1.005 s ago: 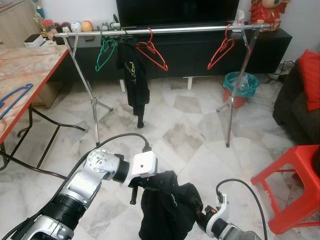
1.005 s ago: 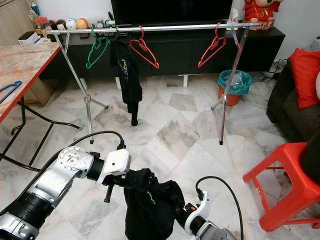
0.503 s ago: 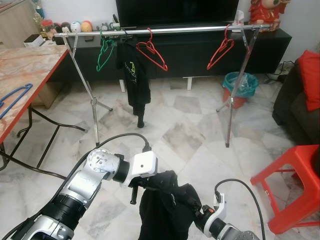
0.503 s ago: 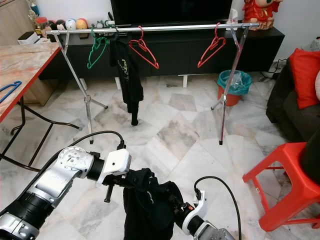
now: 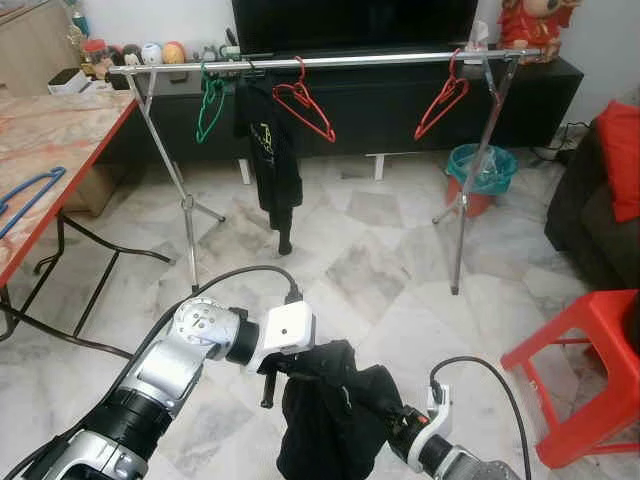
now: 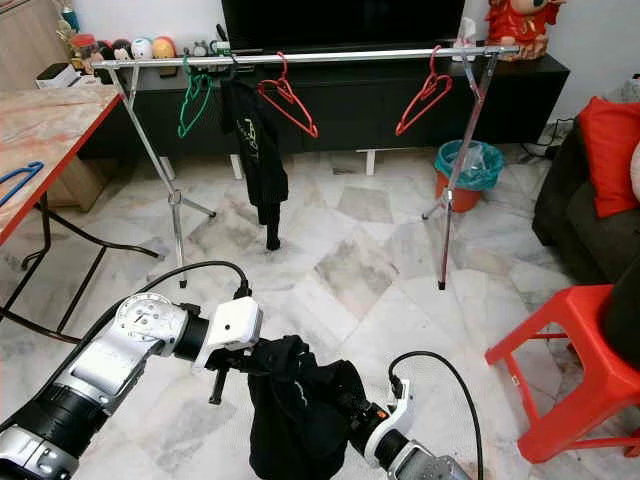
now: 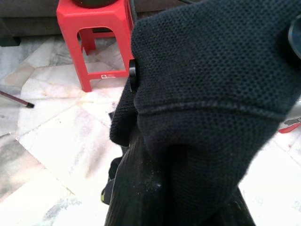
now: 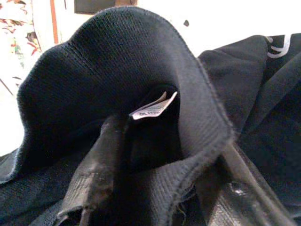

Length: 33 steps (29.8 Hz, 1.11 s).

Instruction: Hang hanger

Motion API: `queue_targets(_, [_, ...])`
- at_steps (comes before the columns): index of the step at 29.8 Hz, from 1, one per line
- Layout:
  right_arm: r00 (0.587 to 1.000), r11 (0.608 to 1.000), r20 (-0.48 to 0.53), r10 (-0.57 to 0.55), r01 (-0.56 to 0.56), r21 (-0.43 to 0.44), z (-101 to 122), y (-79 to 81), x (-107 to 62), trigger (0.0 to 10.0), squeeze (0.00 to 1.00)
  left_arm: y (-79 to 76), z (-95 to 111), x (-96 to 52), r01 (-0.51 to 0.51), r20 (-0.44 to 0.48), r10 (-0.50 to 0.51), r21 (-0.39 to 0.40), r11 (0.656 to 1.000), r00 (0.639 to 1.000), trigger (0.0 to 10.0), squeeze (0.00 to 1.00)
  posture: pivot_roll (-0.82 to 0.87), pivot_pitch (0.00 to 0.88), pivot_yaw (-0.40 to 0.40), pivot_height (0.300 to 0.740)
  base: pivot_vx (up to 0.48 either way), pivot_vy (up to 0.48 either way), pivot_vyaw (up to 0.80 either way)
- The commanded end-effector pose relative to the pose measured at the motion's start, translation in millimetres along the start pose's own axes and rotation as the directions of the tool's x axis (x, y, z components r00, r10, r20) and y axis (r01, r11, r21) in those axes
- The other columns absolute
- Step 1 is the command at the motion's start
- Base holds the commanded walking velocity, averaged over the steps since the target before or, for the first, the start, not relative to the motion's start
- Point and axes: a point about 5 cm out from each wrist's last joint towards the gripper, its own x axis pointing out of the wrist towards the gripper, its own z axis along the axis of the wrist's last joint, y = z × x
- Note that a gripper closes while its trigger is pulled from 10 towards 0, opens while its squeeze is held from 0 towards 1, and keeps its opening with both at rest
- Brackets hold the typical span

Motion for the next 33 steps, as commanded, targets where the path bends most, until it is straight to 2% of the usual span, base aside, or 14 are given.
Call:
queue_targets(1, [1.000, 1.000, -0.004, 0.001, -0.001, -0.006, -1.0, 0.5, 0.6, 0.0, 0.00, 2.4, 6.9, -1.1, -0.002, 0.018, 0.002, 0.028, 1.000, 1.000, 10.0, 0.00, -0.04, 0.000, 0.020, 0.740, 0.000, 0.000, 0.00])
queue_targets(26, [1.000, 0.999, -0.002, -0.020, 0.020, -0.026, 0.0, -1.8, -1.1, 0.0, 0.00, 3.6, 4.1, -1.4, -0.016, -0.002, 0.016, 0.036, 0.999, 1.000, 10.0, 0.00, -0.04, 0.000, 0.020, 0.740, 0.000, 0.000, 0.00])
queue_targets(27, [1.000, 0.999, -0.003, -0.019, 0.019, -0.028, 0.4, -1.0, -0.6, 0.0, 0.00, 4.1, 3.7, -1.3, -0.020, -0.003, 0.020, 0.034, 0.999, 1.000, 10.0, 0.38, -0.04, 0.000, 0.022, 0.740, 0.000, 0.000, 0.00])
queue_targets(28, [1.000, 0.999, -0.003, -0.018, 0.018, -0.028, 0.6, -0.8, -0.4, 0.0, 0.00, 4.4, 3.5, -1.2, -0.023, -0.003, 0.023, 0.034, 0.999, 1.000, 10.0, 0.38, -0.04, 0.000, 0.022, 0.740, 0.000, 0.000, 0.00])
queue_targets(29, [1.000, 0.999, -0.004, -0.019, 0.019, -0.030, 0.9, -0.4, -0.1, 0.0, 0.00, 5.0, 2.8, -1.2, -0.027, -0.003, 0.027, 0.027, 0.999, 1.000, 10.0, 1.00, -0.04, 0.000, 0.022, 0.740, 0.000, 0.000, 0.00])
queue_targets(33, [1.000, 0.999, -0.004, -0.022, 0.022, -0.035, 1.6, -0.2, 0.0, 0.0, 0.00, 6.2, -0.5, -1.7, -0.034, -0.010, 0.034, 0.004, 0.999, 0.999, 10.0, 1.00, -0.04, 0.000, 0.022, 0.740, 0.000, 0.000, 0.00])
